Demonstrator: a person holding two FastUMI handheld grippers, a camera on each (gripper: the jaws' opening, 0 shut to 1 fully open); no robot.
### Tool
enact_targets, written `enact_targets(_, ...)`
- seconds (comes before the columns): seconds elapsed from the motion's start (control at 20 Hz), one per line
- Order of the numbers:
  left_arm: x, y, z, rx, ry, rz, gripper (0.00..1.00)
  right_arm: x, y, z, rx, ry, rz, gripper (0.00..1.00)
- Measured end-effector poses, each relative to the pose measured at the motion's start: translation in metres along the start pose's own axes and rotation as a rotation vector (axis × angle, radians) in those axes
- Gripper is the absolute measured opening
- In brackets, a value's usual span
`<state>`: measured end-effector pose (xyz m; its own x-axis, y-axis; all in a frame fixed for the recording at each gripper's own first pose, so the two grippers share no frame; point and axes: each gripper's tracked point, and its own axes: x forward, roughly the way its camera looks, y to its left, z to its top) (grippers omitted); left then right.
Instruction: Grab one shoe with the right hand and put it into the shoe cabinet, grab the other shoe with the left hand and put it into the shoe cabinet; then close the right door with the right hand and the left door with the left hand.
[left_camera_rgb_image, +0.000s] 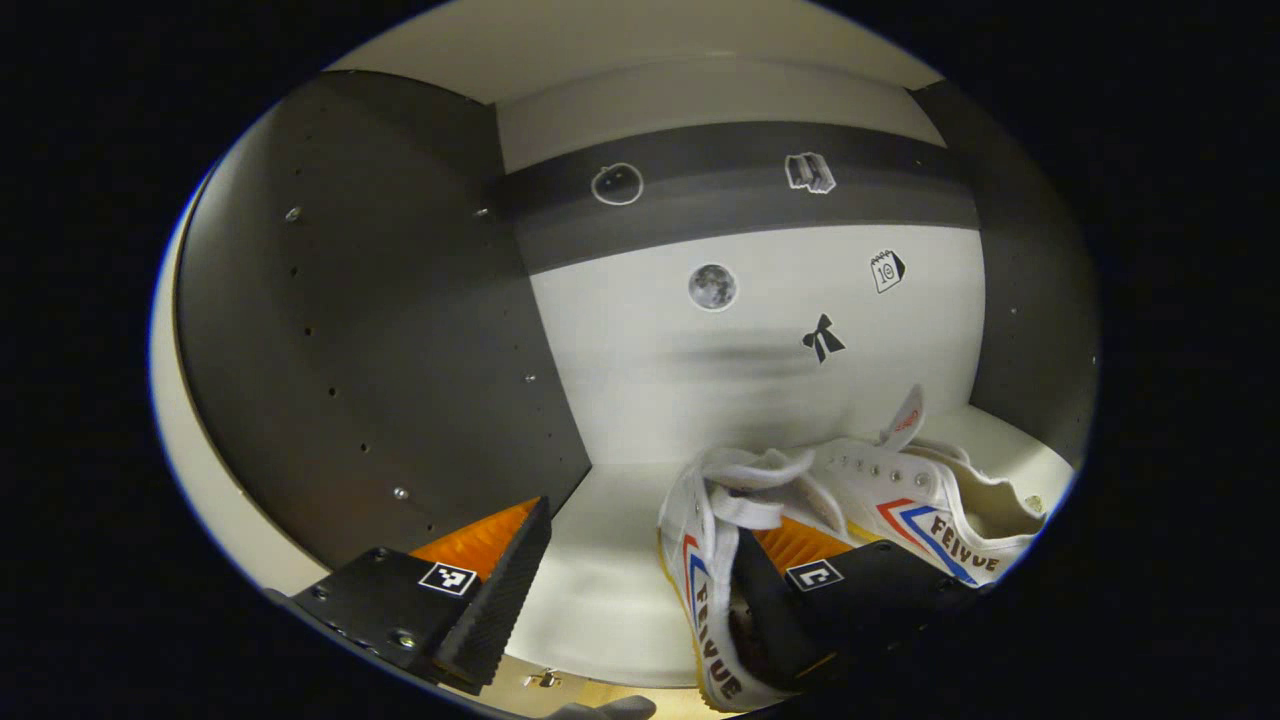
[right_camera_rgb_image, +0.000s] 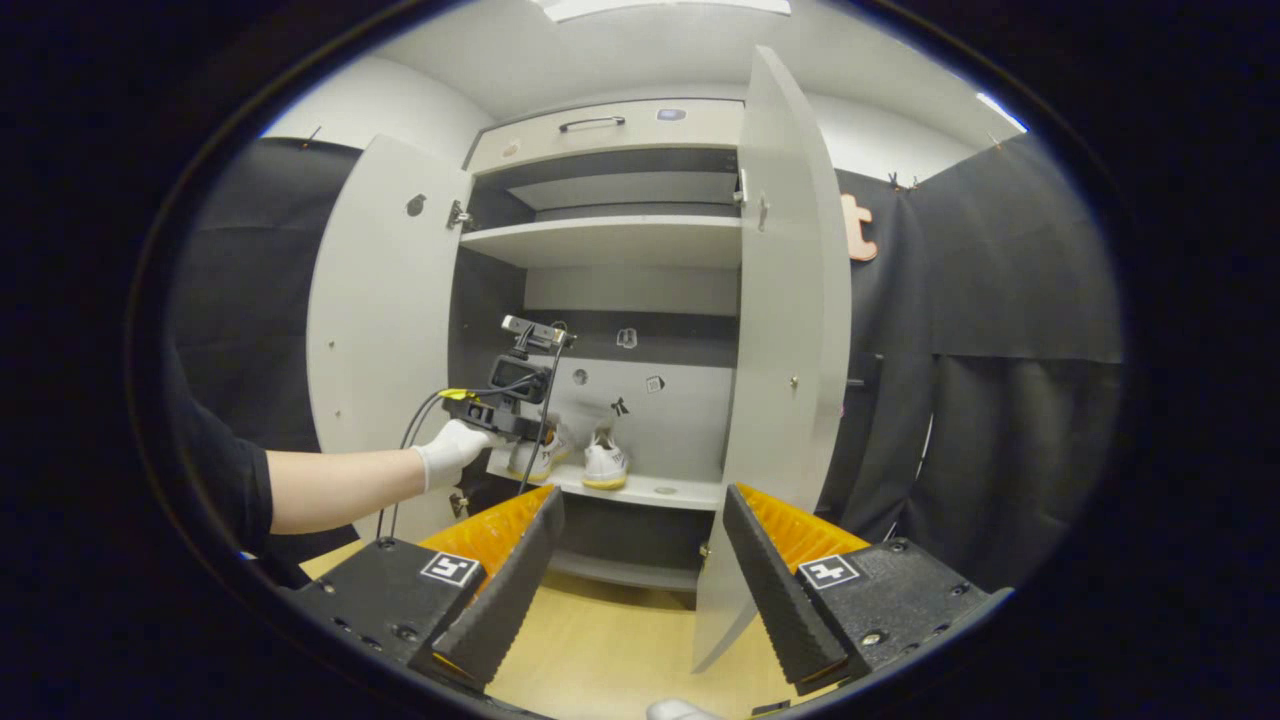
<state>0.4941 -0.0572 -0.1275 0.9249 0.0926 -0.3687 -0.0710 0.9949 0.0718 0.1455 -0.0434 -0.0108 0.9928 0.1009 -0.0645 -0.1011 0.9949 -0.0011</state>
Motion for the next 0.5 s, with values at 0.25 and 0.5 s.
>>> enact_targets(0.25,-0.022,-0.004,0.039,-0.002,-0.124,-0.052,0.96,-0.004,0.010,0.001,-0.004,-0.007,0.017,1.00)
enact_targets(0.5,-0.051,0.001,0.057,-0.027,-0.165,-0.065,0.96,-0.010,0.017,0.006,-0.009,-0.021,0.023,1.00)
